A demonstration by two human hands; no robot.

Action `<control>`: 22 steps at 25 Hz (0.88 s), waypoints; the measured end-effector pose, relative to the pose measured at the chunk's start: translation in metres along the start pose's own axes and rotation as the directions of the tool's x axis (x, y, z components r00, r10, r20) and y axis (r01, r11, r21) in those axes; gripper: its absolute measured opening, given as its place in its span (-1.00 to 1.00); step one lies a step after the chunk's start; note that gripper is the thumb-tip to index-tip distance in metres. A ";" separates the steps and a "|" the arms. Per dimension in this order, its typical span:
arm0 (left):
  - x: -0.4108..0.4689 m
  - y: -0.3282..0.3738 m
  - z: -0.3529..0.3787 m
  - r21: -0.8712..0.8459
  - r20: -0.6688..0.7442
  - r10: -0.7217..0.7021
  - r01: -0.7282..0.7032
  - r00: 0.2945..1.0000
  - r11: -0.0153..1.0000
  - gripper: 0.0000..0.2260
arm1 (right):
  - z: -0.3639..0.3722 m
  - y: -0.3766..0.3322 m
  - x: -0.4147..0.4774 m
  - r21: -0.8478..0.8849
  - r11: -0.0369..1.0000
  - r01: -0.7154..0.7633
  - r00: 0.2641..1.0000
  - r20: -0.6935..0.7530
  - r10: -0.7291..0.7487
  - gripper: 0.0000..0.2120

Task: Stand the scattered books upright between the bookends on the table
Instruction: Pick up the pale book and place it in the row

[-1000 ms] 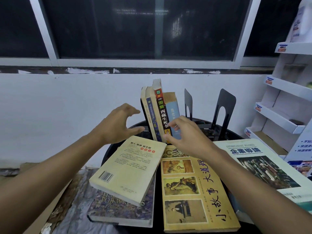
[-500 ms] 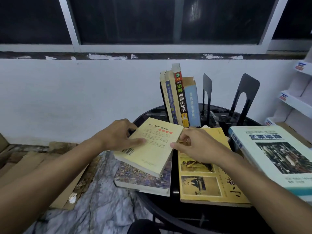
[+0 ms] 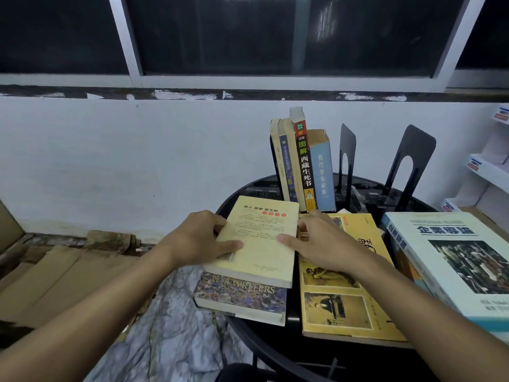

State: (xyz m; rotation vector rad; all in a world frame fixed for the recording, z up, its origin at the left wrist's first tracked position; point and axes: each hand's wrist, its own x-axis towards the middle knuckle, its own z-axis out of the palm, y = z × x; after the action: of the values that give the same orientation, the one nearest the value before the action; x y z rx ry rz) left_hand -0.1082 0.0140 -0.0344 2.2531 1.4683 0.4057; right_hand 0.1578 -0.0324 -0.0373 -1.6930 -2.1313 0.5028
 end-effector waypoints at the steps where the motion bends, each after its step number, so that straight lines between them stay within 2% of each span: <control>1: -0.001 -0.001 0.002 -0.019 0.004 0.005 -0.005 1.000 1.000 -0.76 | -0.001 0.002 0.003 -0.010 1.000 -0.013 1.000 0.014 0.013 -0.65; 6: 0.001 -0.006 -0.004 -0.104 0.032 0.028 -0.025 0.999 0.994 -0.68 | -0.012 0.017 0.020 -0.109 0.990 -0.090 0.995 0.029 0.094 -0.60; 9: 0.018 -0.009 -0.013 -0.054 0.027 0.033 -0.032 0.999 0.998 -0.57 | -0.019 0.021 0.032 -0.186 0.976 -0.110 0.993 0.026 0.117 -0.51; 12: 0.038 -0.008 -0.018 -0.088 0.126 0.052 -0.041 0.991 0.995 -0.68 | -0.022 0.026 0.044 -0.175 0.974 -0.146 0.982 0.096 0.165 -0.40; 14: 0.049 -0.010 -0.018 -0.103 0.190 0.049 -0.029 0.981 0.994 -0.85 | -0.022 0.033 0.052 -0.092 0.979 -0.181 0.977 0.100 0.190 -0.23; 16: 0.058 -0.013 -0.017 -0.100 0.213 0.045 -0.024 0.976 0.995 -0.89 | -0.019 0.041 0.060 0.006 0.979 -0.204 0.973 0.110 0.202 -0.11; 17: 0.061 -0.015 -0.016 -0.100 0.224 0.041 -0.019 0.974 0.995 -0.87 | -0.018 0.040 0.061 0.042 0.976 -0.214 0.971 0.115 0.208 -0.15; 20: 0.065 -0.020 -0.015 -0.124 0.249 0.047 -0.016 0.967 0.992 -0.74 | -0.019 0.038 0.062 0.146 0.964 -0.223 0.966 0.162 0.199 -0.43; 22: 0.066 -0.023 -0.016 -0.148 0.231 0.058 -0.024 0.971 0.989 -0.70 | -0.019 0.038 0.062 0.189 0.958 -0.215 0.968 0.169 0.184 -0.52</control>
State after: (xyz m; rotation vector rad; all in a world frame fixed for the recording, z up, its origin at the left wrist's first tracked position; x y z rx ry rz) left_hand -0.1079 0.0856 -0.0310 2.1369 1.2343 0.2388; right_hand 0.1867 0.0372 -0.0354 -1.8092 -1.9348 0.9039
